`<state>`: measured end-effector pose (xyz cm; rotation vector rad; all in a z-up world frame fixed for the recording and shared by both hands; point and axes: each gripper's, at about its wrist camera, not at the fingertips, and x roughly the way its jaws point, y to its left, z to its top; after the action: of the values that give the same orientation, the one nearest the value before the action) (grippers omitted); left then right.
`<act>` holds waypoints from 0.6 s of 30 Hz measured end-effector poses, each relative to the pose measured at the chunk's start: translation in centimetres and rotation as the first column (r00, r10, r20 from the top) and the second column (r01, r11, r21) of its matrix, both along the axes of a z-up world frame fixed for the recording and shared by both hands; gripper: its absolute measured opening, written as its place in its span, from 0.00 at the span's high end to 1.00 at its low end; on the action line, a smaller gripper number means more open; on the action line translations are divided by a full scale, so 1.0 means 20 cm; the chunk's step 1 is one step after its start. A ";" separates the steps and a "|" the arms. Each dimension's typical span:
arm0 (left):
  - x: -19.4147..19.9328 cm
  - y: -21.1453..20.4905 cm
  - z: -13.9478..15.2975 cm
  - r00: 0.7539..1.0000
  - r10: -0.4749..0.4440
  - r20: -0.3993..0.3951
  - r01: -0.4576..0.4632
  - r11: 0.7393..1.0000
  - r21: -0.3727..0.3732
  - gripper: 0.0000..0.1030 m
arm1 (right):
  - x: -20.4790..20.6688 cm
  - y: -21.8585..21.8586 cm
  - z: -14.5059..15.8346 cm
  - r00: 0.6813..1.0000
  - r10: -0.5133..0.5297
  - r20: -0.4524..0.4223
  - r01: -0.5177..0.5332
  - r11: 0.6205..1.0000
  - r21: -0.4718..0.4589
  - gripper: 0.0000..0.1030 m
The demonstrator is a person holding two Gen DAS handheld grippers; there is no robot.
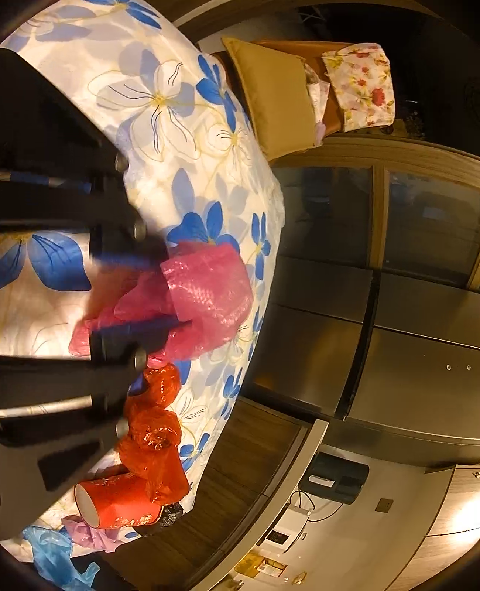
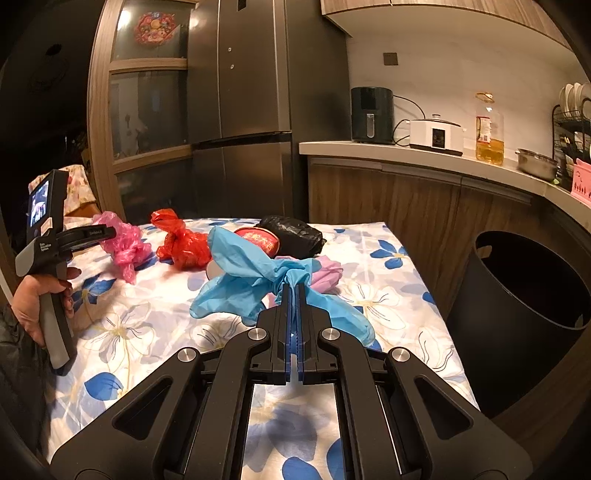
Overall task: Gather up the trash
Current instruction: 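Grasp the pink plastic bag with the left gripper, then carry the pink bag and blue glove over the bin with both grippers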
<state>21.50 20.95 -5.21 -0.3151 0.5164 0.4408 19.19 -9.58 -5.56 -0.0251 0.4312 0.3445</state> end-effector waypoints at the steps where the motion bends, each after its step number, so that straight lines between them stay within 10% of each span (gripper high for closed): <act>1: 0.00 0.00 0.00 1.000 -0.004 0.001 0.004 1.000 0.001 0.91 | 0.00 0.00 0.00 1.000 0.000 -0.001 0.000 1.000 0.001 0.98; 18: -0.40 -0.42 0.16 0.987 -0.116 0.110 0.108 0.991 0.077 0.96 | -0.11 -0.06 0.09 0.999 0.010 0.046 -0.011 0.999 0.031 0.98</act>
<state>13.60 12.50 -2.03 -0.2400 0.4033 0.3293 17.00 -10.70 -3.77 -0.0052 0.3807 0.3604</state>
